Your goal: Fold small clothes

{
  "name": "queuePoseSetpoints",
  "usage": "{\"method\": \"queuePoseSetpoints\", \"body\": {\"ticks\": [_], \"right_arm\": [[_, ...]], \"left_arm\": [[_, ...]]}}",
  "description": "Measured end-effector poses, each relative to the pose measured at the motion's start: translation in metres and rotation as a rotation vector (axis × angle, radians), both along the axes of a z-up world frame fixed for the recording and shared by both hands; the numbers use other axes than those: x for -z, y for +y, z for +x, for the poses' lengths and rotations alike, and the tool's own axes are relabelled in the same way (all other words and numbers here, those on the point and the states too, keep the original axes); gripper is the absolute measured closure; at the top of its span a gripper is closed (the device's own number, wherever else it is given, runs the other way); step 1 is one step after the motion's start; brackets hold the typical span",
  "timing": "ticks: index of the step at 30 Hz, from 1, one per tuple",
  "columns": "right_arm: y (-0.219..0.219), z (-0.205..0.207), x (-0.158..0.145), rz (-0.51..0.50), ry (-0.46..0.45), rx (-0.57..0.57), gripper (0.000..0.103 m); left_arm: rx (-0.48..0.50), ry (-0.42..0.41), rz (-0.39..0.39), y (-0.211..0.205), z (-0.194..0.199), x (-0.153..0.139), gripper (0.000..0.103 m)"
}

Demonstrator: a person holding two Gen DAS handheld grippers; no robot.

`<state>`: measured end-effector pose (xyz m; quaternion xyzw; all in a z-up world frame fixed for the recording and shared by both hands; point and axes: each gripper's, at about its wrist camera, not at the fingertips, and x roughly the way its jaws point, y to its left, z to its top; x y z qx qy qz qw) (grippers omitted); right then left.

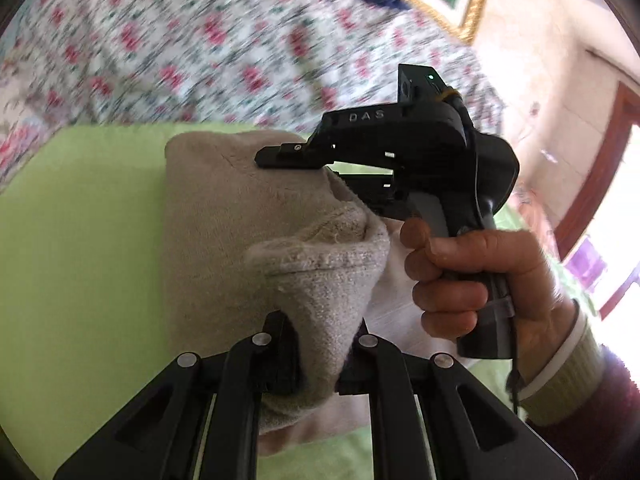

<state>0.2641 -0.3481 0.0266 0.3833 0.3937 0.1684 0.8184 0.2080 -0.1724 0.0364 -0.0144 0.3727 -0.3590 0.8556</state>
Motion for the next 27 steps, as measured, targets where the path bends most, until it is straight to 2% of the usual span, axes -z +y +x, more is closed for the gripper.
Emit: {"method": "queuePoseSetpoints", "body": {"ticks": [2,5,12,17,22,23,27], "right_arm": [[-0.020,-0.020,-0.020,-0.040,-0.042,0.025,0.085],[-0.051,-0.047,-0.030,-0.142,-0.039,0.070,0.085],[-0.111,-0.094,0.024,-0.227,0.125,0.181,0.085],[-0.117,-0.103,0.042,-0.246,0.140,0.206,0.085],[-0.110,-0.100,0.042,-0.318,0.118,0.191,0.083],[-0.110,-0.100,0.042,-0.334,0.117,0.190,0.083],[-0.109,-0.108,0.032,-0.404,0.148,0.228,0.074]], "left_arm": [[0.046,-0.017,-0.021,-0.022,-0.008,-0.013,0.093],[0.116,-0.015,-0.018,-0.061,-0.020,-0.012,0.093],[0.237,0.066,0.086,-0.138,-0.037,0.044,0.093],[0.249,0.081,0.120,-0.148,-0.042,0.060,0.092],[0.239,0.124,0.111,-0.140,-0.034,0.069,0.088],[0.245,0.142,0.106,-0.137,-0.034,0.067,0.085],[0.272,0.177,0.088,-0.115,-0.045,0.049,0.051]]}}
